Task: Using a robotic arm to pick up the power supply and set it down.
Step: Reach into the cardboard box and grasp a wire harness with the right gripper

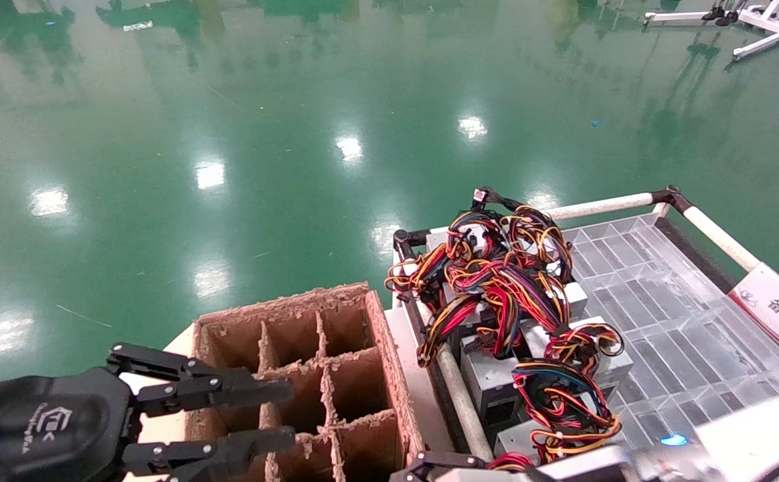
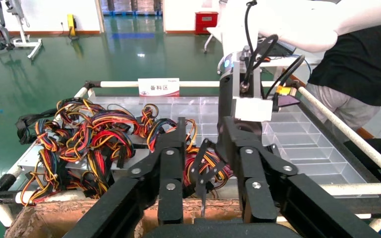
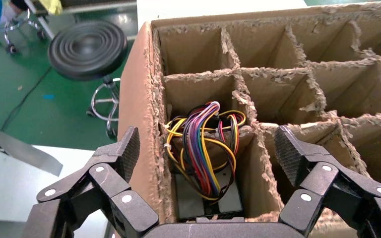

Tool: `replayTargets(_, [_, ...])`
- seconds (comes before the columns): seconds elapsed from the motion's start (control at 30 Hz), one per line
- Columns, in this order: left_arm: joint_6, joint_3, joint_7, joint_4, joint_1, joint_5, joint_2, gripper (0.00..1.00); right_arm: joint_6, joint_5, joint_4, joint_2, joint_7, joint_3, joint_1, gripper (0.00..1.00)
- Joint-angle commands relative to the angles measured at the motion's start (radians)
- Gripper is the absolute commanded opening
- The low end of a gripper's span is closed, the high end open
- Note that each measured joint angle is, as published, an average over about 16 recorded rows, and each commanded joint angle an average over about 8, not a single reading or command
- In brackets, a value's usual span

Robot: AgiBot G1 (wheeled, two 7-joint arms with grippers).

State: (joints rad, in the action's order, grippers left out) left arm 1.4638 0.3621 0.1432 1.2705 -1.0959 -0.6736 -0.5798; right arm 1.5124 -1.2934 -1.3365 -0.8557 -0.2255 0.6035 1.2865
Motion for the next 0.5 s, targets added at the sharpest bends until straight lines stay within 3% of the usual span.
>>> replayTargets(0.03, [0.0,0.0,0.0,0.0,0.0,0.0,0.0,0.0,0.0,-0.03,0.001,-0.02,-0.005,0.018,0.019,0.0])
replayTargets(0.5, [0.0,0.0,0.0,0.0,0.0,0.0,0.0,0.01,-0.024,-0.115,0.008,-0.06,-0.038,0.067,0.044,0.0])
